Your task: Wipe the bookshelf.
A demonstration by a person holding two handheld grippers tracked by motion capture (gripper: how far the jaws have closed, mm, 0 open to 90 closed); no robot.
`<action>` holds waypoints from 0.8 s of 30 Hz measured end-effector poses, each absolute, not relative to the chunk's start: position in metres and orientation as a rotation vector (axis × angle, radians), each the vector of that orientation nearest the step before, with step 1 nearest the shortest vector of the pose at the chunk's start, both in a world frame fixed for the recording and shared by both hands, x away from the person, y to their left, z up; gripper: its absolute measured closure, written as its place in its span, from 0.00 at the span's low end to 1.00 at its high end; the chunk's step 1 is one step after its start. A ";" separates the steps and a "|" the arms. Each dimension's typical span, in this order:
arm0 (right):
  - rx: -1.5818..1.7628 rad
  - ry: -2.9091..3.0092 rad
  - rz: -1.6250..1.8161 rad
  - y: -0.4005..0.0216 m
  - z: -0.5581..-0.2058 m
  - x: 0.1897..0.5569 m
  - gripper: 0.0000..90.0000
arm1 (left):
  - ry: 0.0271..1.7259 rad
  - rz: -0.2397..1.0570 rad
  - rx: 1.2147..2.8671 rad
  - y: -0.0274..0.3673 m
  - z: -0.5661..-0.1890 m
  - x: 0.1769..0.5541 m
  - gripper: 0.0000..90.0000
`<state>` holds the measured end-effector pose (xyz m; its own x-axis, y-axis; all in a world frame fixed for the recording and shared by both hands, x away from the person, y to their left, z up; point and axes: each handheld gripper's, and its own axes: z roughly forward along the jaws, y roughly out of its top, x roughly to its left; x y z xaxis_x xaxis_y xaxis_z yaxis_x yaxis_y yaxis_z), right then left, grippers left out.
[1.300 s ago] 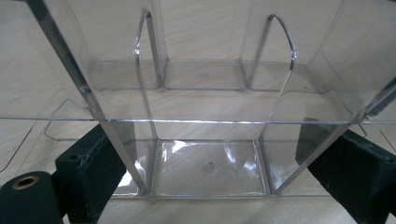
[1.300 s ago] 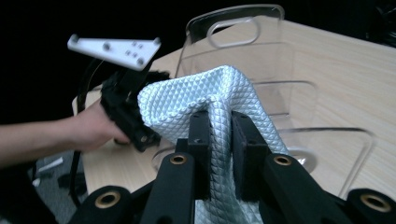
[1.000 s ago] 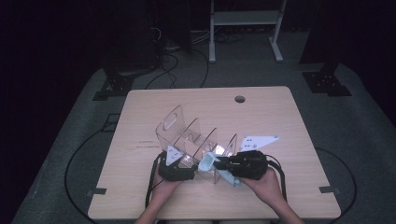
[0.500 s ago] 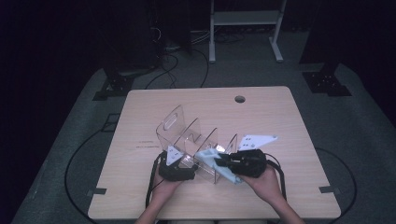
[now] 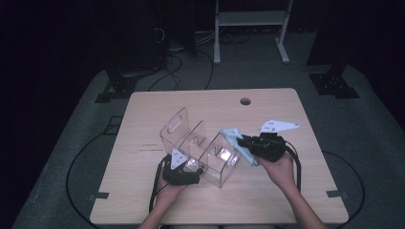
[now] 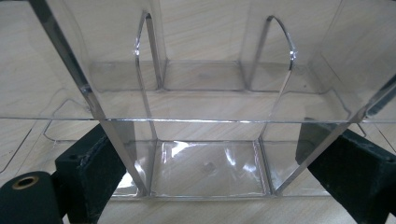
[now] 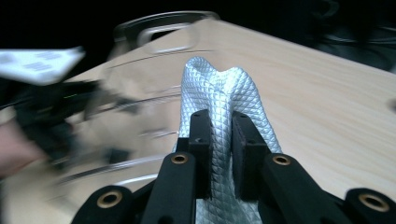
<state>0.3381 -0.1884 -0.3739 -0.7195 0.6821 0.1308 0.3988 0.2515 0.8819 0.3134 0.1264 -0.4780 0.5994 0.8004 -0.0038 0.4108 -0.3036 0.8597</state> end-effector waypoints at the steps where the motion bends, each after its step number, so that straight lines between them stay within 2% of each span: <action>1: 1.020 2.223 1.432 -0.192 -0.375 0.343 0.89 | 0.967 0.545 1.927 0.126 -0.478 0.313 0.09; 7: 1.057 2.224 1.467 -0.198 -0.378 0.348 0.89 | 0.967 0.543 1.927 0.126 -0.478 0.314 0.09; 16: 0.832 2.378 1.547 -0.164 -0.376 0.299 0.89 | 0.970 0.543 1.929 0.127 -0.478 0.314 0.09; 24: 0.944 2.301 1.519 -0.183 -0.375 0.322 0.89 | 0.966 0.549 1.929 0.126 -0.478 0.314 0.09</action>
<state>0.3219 -0.1833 -0.3754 -0.7671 0.6223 0.1555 0.3876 0.2565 0.8854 0.3136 0.1258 -0.4781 0.5991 0.8007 -0.0002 0.4101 -0.3066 0.8590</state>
